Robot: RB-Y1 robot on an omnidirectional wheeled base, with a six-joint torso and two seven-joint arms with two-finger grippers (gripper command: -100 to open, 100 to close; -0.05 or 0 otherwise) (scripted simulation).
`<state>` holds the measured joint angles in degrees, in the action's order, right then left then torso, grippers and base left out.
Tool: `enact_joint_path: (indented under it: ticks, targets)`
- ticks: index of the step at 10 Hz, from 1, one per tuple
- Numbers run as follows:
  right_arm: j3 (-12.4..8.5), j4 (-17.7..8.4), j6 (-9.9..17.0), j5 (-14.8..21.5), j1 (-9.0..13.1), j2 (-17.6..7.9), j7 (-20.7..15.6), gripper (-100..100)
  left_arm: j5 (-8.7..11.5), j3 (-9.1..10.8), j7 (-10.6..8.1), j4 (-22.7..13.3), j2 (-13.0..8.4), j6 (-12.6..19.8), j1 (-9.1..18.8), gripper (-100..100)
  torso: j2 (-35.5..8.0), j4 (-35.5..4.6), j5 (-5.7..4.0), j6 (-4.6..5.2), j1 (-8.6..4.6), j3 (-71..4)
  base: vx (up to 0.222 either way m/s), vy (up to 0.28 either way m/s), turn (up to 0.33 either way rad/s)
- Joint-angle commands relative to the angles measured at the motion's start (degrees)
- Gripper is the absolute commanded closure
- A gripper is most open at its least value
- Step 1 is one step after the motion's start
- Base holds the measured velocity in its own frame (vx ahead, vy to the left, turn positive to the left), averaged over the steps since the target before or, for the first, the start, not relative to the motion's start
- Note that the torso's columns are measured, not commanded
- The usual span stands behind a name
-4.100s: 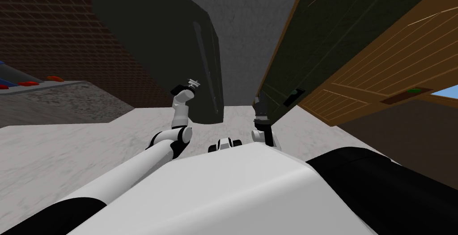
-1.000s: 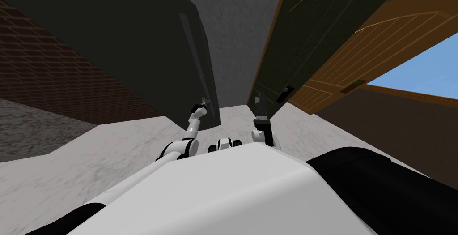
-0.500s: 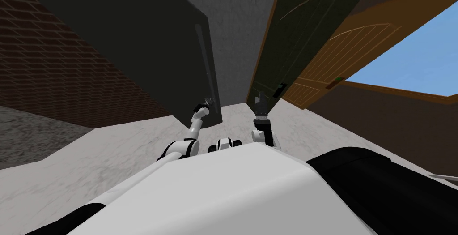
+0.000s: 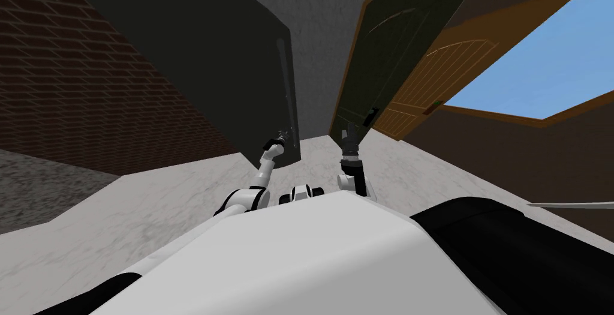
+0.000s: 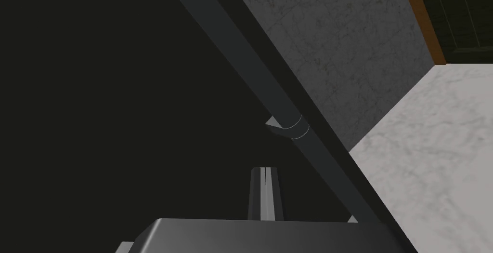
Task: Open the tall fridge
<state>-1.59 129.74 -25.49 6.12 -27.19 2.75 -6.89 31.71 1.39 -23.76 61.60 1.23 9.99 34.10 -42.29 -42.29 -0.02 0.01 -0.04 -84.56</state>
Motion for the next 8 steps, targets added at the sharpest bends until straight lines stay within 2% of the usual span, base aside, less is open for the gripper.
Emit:
enact_joint_path:
  ticks: [1,3,4,5,8]
  targets:
    - [0.00,0.00,0.00,0.00,0.00,0.00,0.00,0,0.72,-1.85,0.16,0.76,0.45,0.40,-0.23,100,-0.03,0.00,0.06,-0.01,0.17,0.01,-0.160,0.218,-0.057]
    - [0.00,0.00,0.00,0.00,0.00,0.00,0.00,0,1.48,-4.15,0.43,1.76,1.24,1.01,-0.53,100,-0.05,0.00,0.02,0.00,0.00,0.02,-0.226,0.234,-0.115]
    - [0.00,0.00,0.00,0.00,0.01,-0.01,0.00,0,1.17,-3.34,0.32,2.05,0.95,1.10,-0.74,100,-0.17,-0.05,0.05,-0.01,0.16,0.10,-0.115,0.129,-0.043]
    - [0.00,-0.01,0.00,0.00,-0.02,0.01,0.00,0,1.23,-3.37,0.30,2.24,-1.43,1.35,-0.71,-100,0.26,0.05,-0.04,-0.03,-0.26,-0.14,-0.016,0.017,0.015]
    - [0.02,0.01,-0.01,0.00,-0.04,0.02,0.00,0,1.23,-2.99,0.19,2.42,-5.98,1.63,-0.29,-100,0.30,0.10,-0.03,-0.01,-0.16,-0.19,0.041,-0.035,0.017]
